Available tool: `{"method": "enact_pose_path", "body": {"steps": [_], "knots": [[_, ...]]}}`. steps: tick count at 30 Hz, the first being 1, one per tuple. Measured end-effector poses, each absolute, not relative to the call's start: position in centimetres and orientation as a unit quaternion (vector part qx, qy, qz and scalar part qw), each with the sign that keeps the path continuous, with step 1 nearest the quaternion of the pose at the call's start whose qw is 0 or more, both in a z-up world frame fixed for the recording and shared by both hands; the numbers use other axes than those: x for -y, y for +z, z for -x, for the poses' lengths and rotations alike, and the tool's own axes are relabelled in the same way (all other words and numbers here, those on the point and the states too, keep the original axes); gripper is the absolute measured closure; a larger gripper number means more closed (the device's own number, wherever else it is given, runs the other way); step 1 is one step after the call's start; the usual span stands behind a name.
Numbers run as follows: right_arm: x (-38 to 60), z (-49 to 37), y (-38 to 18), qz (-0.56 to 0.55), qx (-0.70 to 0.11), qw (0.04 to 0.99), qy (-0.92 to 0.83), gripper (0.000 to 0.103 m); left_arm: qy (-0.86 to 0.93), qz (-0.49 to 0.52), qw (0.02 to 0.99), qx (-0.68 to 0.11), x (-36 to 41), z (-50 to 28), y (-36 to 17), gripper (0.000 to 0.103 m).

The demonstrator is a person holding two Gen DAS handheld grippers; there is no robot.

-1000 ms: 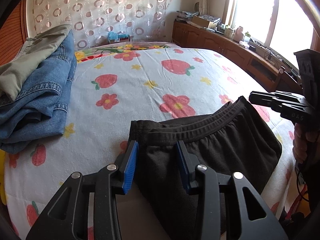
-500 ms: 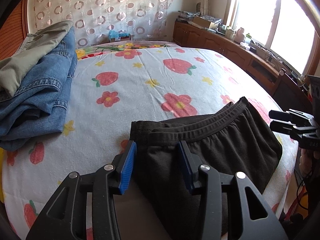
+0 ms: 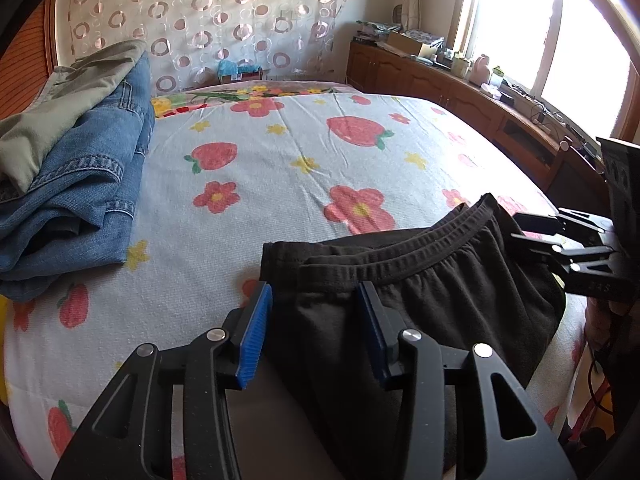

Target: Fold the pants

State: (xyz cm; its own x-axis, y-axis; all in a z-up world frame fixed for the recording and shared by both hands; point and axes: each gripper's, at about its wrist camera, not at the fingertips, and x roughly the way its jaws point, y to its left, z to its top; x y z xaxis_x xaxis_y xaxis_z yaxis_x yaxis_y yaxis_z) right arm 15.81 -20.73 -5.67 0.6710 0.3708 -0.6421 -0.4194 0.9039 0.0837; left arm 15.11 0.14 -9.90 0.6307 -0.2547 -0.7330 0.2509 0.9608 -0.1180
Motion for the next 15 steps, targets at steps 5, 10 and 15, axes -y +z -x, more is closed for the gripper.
{"method": "enact_pose_path", "body": {"steps": [5,10,15], "knots": [[20.7,-16.4,-6.0,0.029,-0.346,0.912,0.217,0.049,-0.141,0.004,0.903,-0.406,-0.2,-15.1,-9.9,0.057],[20.5,-16.2,-6.1,0.032,-0.341,0.914,0.217,0.049,-0.139,0.001,0.904,-0.404,-0.2,-14.9,-9.5,0.057],[20.5,-16.3,-6.2,0.034,-0.339,0.915,0.217,0.049,-0.134,0.003,0.911,-0.389,-0.9,-14.8,-8.3,0.052]]}}
